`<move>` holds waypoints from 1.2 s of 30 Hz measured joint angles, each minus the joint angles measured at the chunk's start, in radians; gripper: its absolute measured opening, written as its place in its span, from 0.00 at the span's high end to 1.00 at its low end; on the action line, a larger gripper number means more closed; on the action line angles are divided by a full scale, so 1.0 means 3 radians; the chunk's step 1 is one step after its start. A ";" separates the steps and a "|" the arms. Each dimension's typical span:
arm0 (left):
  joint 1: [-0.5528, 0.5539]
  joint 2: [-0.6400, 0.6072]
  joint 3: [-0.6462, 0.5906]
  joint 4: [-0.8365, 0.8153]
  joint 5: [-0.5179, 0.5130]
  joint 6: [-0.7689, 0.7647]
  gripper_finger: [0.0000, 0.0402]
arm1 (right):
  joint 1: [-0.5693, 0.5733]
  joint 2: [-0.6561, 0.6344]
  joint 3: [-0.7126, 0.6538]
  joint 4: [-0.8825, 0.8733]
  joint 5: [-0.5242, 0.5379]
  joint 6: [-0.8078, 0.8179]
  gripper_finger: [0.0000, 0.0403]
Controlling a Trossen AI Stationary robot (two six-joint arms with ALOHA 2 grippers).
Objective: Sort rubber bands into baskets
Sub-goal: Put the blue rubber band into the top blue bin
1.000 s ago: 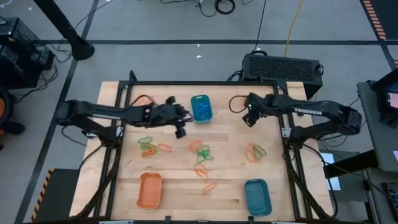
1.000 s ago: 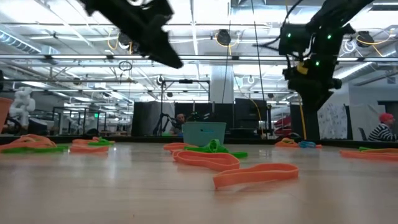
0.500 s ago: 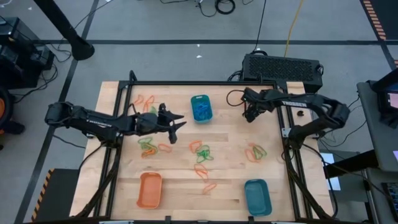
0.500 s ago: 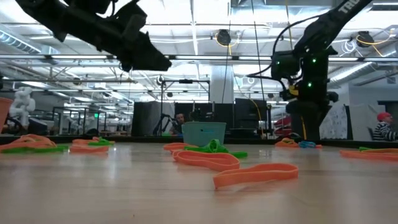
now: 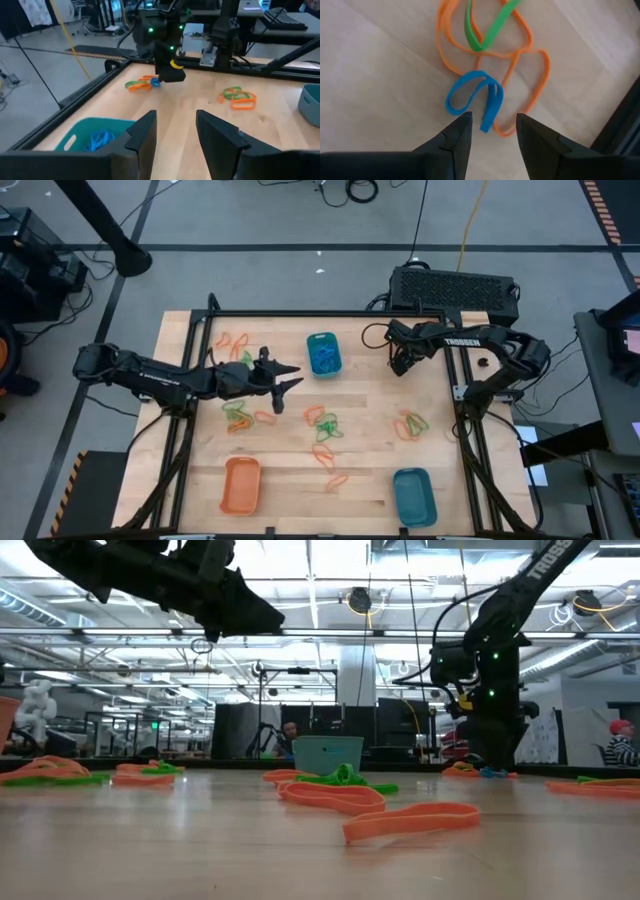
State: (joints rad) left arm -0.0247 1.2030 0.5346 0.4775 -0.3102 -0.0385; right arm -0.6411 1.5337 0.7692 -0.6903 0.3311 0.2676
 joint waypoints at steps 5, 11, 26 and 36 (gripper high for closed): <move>0.0041 0.0000 0.0000 0.0016 -0.0045 0.0032 0.64 | 0.0001 -0.0001 0.0000 0.0045 -0.0086 0.0049 0.64; 0.0037 0.0000 0.0000 -0.0102 -0.0022 0.0064 0.64 | 0.0000 -0.0002 -0.0001 0.0023 -0.0086 0.0091 0.69; 0.0037 0.0001 0.0000 -0.0125 0.0061 0.0062 0.64 | -0.0041 -0.0003 -0.0097 0.0181 -0.0190 0.0060 0.78; 0.0037 0.0001 0.0000 -0.0125 0.0066 0.0061 0.64 | -0.0074 -0.0017 -0.0252 0.0426 -0.0147 0.0078 0.78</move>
State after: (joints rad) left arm -0.0135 1.2034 0.5346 0.4400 -0.2906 -0.0203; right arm -0.6632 1.5288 0.6935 -0.5625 0.2870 0.2909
